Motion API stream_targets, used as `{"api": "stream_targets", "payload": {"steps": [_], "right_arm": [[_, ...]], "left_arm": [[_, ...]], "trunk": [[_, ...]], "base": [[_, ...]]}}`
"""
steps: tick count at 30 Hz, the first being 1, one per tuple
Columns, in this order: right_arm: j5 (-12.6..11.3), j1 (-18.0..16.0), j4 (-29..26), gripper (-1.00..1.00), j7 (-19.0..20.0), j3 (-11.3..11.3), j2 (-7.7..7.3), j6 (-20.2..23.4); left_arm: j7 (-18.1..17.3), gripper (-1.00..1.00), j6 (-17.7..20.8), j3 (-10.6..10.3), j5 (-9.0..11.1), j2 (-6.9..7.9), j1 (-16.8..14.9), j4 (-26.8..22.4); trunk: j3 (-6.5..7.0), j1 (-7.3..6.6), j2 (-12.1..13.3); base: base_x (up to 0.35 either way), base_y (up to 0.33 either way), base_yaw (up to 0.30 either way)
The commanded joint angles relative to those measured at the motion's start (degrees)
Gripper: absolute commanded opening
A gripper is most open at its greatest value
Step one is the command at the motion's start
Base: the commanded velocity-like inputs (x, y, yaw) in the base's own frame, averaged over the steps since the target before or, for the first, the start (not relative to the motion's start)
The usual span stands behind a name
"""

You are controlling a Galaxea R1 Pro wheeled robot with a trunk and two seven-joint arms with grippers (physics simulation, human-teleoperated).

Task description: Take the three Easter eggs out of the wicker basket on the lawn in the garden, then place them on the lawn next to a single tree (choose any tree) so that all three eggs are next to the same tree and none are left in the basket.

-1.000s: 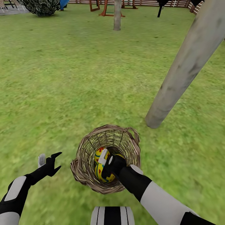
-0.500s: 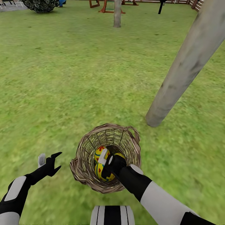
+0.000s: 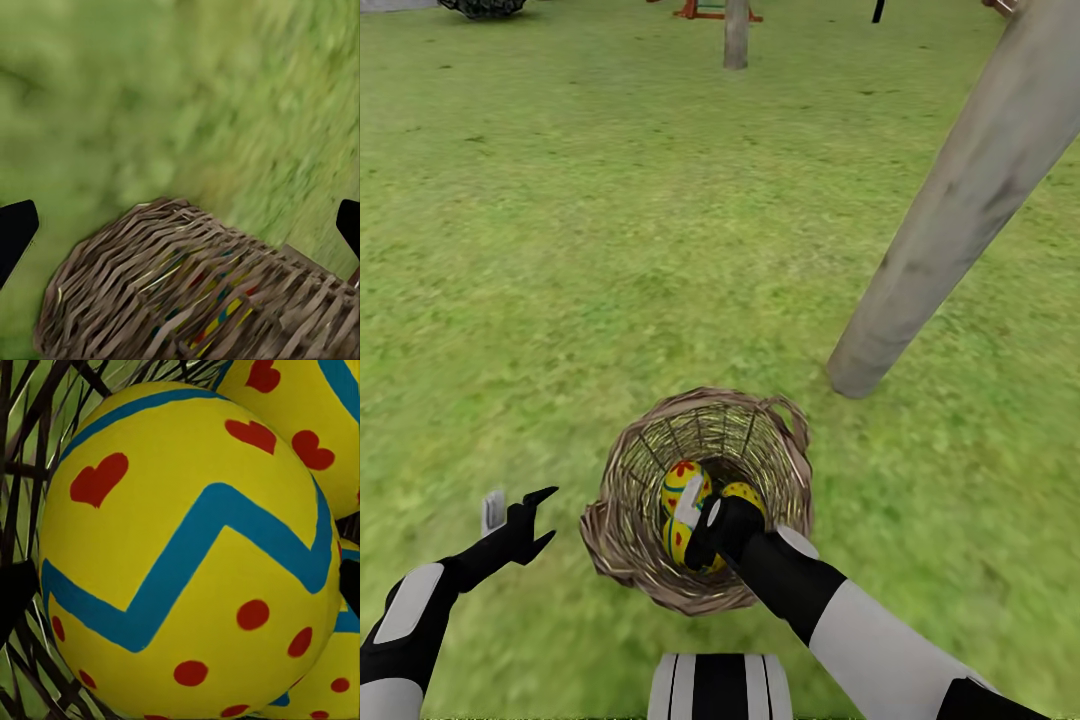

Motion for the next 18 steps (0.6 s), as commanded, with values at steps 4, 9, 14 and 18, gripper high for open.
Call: {"api": "stream_targets", "payload": {"steps": [4,9,14,18], "right_arm": [[0.46,-0.03,0.09,1.00,0.51,0.05,0.00,0.28],[0.46,-0.05,-0.04,1.00,0.51,0.05,0.00,0.43],[0.38,-0.03,0.02,-1.00,0.68,0.05,0.00,0.44],[0.38,-0.03,0.03,-1.00,0.72,0.05,0.00,0.45]], "left_arm": [[-0.07,1.00,0.33,0.10,-0.01,-0.04,-0.04,0.01],[-0.07,1.00,0.33,0.14,-0.02,-0.05,-0.04,0.01],[-0.07,1.00,0.33,0.12,0.00,-0.07,-0.04,0.01],[-0.07,1.00,0.35,0.15,0.02,-0.05,-0.04,0.01]], "trunk": [[-0.49,0.04,-0.04],[-0.93,0.09,-0.07],[-1.15,0.12,-0.08],[-1.37,0.14,-0.10]], "base": [[0.000,0.000,0.000],[0.000,0.000,0.000],[0.000,0.000,0.000],[0.000,0.000,0.000]]}}
